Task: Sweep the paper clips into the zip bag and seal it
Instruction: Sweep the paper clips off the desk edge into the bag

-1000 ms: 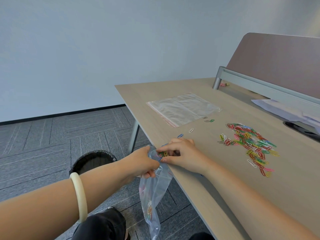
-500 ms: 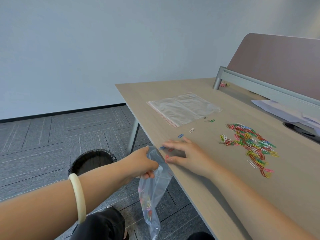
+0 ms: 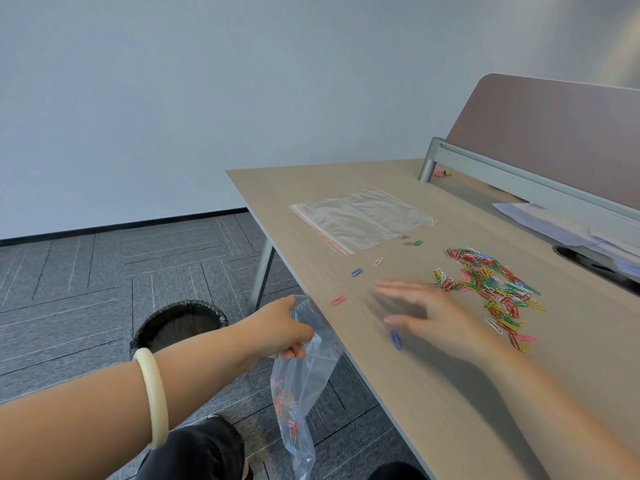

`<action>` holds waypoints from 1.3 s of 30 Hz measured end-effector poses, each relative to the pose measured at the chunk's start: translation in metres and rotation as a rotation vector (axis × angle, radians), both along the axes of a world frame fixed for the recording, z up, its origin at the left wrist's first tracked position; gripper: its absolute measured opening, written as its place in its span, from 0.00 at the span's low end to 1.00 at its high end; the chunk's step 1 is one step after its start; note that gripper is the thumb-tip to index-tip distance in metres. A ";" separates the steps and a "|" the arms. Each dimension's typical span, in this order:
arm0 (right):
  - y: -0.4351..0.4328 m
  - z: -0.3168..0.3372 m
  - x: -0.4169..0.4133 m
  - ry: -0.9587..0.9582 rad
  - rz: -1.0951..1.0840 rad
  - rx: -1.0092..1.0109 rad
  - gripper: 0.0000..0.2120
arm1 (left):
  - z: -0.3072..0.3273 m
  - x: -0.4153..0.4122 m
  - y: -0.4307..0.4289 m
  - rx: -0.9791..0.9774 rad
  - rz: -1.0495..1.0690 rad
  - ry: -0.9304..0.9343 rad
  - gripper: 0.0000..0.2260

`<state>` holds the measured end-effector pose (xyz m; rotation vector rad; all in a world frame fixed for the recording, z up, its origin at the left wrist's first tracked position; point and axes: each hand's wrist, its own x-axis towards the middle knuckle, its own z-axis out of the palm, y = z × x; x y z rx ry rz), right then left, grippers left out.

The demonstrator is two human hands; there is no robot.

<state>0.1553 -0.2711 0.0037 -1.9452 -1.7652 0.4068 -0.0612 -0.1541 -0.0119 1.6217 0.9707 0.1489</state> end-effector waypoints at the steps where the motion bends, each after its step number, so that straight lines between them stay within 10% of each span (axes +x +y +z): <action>1: -0.008 -0.002 0.007 -0.048 0.005 -0.054 0.25 | 0.000 0.000 0.000 0.002 -0.002 0.001 0.29; 12: 0.020 -0.034 -0.004 -0.013 -0.197 0.259 0.06 | 0.000 0.003 -0.002 -0.002 -0.008 0.008 0.33; 20: 0.069 -0.034 0.022 -0.092 -0.251 -0.015 0.28 | 0.006 0.001 -0.004 0.022 -0.020 0.004 0.31; 39: 0.029 -0.011 -0.040 0.451 -0.014 0.099 0.15 | 0.001 0.004 -0.005 0.006 -0.010 -0.003 0.29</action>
